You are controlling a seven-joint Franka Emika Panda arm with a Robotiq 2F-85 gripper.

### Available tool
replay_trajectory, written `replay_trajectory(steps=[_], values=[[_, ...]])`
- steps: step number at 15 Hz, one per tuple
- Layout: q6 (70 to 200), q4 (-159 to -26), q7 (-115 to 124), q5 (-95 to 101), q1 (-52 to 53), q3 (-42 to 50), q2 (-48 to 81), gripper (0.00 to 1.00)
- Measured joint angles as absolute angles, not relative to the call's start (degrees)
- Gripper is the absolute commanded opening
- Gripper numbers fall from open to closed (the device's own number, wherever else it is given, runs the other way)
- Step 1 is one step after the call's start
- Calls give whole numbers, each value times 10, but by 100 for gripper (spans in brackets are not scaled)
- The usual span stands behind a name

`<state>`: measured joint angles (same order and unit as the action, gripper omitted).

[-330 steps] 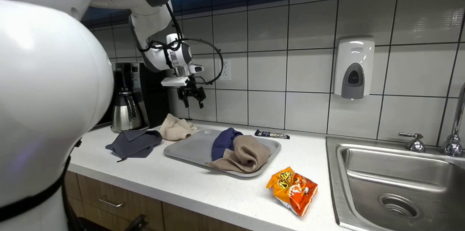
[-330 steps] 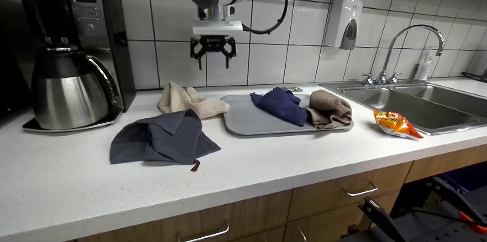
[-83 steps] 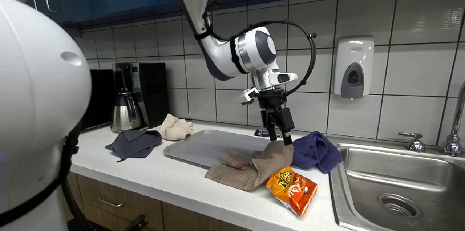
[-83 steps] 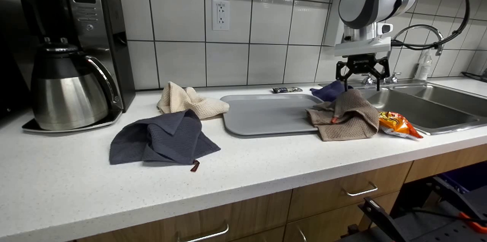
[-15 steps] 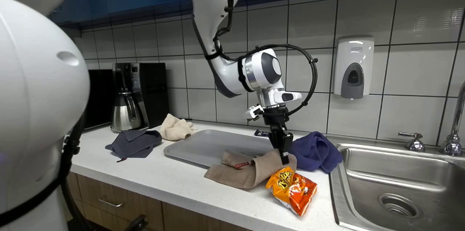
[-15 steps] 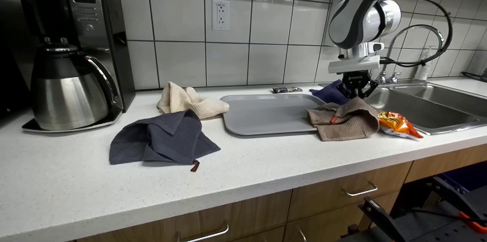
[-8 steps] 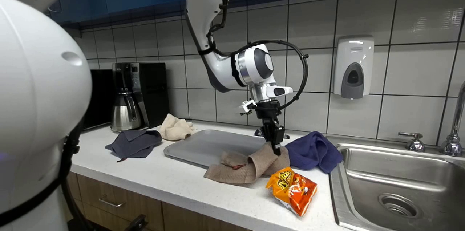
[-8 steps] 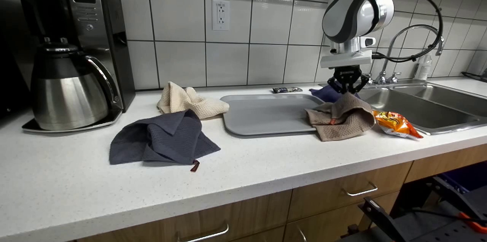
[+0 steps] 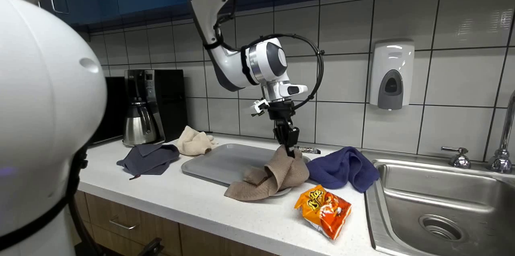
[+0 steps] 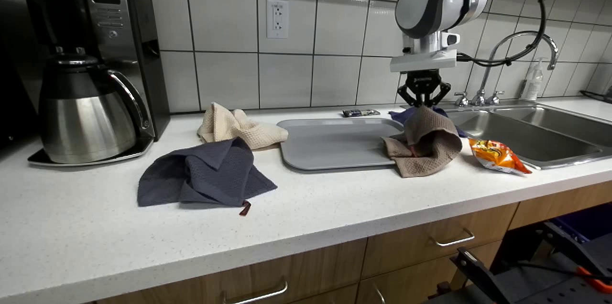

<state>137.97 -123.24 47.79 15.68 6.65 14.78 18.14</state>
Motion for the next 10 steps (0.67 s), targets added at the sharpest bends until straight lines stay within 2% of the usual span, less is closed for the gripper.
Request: replay_trajectory(steps=[10], values=[[1346, -1329, 533, 162, 74, 100, 72, 1]])
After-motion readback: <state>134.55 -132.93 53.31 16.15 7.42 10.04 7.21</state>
